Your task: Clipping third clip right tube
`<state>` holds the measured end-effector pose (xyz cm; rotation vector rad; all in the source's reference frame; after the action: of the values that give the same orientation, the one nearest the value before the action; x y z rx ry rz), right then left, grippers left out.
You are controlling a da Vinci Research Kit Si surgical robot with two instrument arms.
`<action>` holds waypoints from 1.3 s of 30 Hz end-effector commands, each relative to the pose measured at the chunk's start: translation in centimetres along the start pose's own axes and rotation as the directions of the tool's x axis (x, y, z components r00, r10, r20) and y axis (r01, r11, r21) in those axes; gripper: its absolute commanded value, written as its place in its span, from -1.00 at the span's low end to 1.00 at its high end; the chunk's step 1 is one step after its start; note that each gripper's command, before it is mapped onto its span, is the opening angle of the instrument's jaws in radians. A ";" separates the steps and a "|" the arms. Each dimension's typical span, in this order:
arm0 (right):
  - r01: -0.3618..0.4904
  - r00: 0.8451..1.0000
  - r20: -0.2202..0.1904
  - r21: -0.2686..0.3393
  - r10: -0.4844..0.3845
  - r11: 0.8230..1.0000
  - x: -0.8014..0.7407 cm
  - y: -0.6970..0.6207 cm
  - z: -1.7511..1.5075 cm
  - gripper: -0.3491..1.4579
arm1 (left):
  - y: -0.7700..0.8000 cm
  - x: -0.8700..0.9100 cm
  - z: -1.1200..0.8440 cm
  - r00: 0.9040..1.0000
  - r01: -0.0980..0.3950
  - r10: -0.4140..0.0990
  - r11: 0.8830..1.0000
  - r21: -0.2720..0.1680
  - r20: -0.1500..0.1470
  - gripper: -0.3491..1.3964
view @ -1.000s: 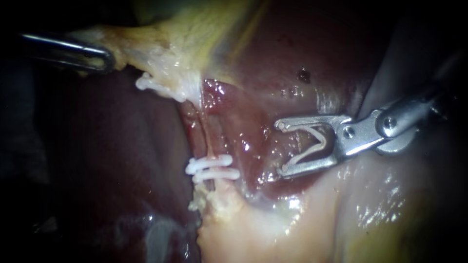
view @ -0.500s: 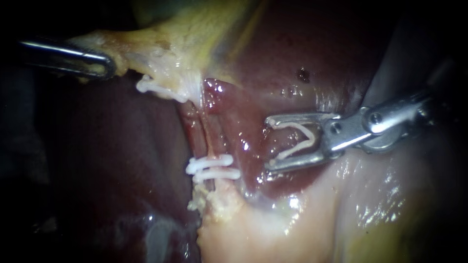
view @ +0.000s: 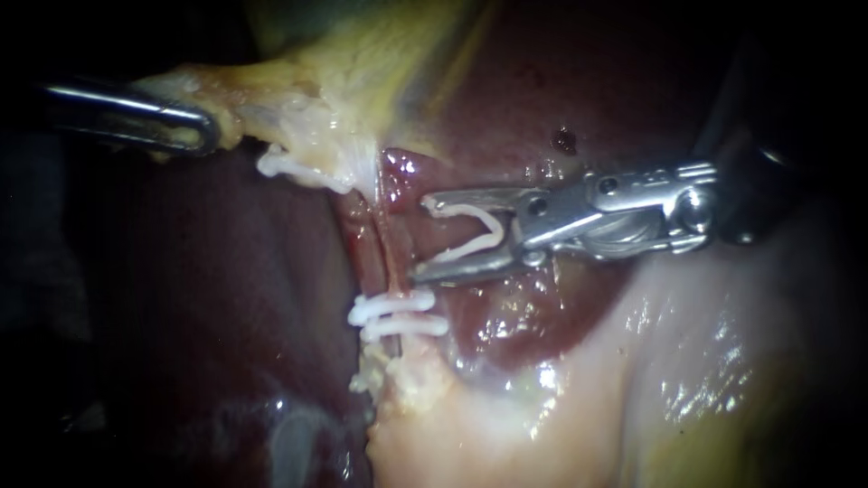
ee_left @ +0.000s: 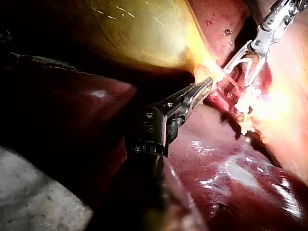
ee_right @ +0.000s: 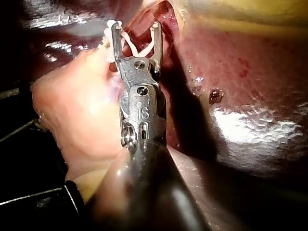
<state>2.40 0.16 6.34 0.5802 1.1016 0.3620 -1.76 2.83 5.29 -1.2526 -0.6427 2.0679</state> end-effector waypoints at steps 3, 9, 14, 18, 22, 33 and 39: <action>-0.014 1.000 -0.006 0.008 0.014 1.000 0.00 0.04 0.08 -0.06 | 0.00 0.00 0.01 1.000 0.000 0.000 1.000 -0.001 0.000 -1.00; -0.023 1.000 -0.010 0.020 0.023 1.000 0.00 0.09 0.23 -0.06 | 0.00 -0.01 0.01 1.000 -0.001 0.001 1.000 0.000 0.000 -1.00; -0.045 0.999 -0.026 0.045 0.047 0.998 -0.03 0.11 0.36 -0.06 | 0.01 -0.01 0.03 1.000 -0.001 0.001 1.000 0.001 0.000 -1.00; -0.058 0.997 -0.046 0.068 0.061 0.996 -0.06 0.13 0.46 -0.06 | 0.01 -0.01 0.03 1.000 -0.001 0.001 1.000 -0.002 0.001 -1.00; -0.051 0.995 -0.075 0.088 0.058 0.995 -0.04 0.14 0.51 -0.06 | 0.01 -0.01 0.03 1.000 -0.001 0.001 1.000 -0.002 0.001 -1.00; -0.036 0.989 -0.140 0.146 0.056 0.989 0.01 0.06 0.50 -0.06 | 0.00 -0.02 0.03 1.000 -0.001 0.001 1.000 -0.002 0.001 -1.00; -0.019 0.987 -0.156 0.193 0.050 0.981 0.08 -0.09 0.50 -0.06 | 0.00 -0.03 0.03 1.000 -0.002 0.002 1.000 -0.002 0.001 -1.00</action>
<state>2.89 -0.01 6.36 0.7573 1.2997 0.3338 -1.78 2.81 5.32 -1.2535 -0.6450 2.0697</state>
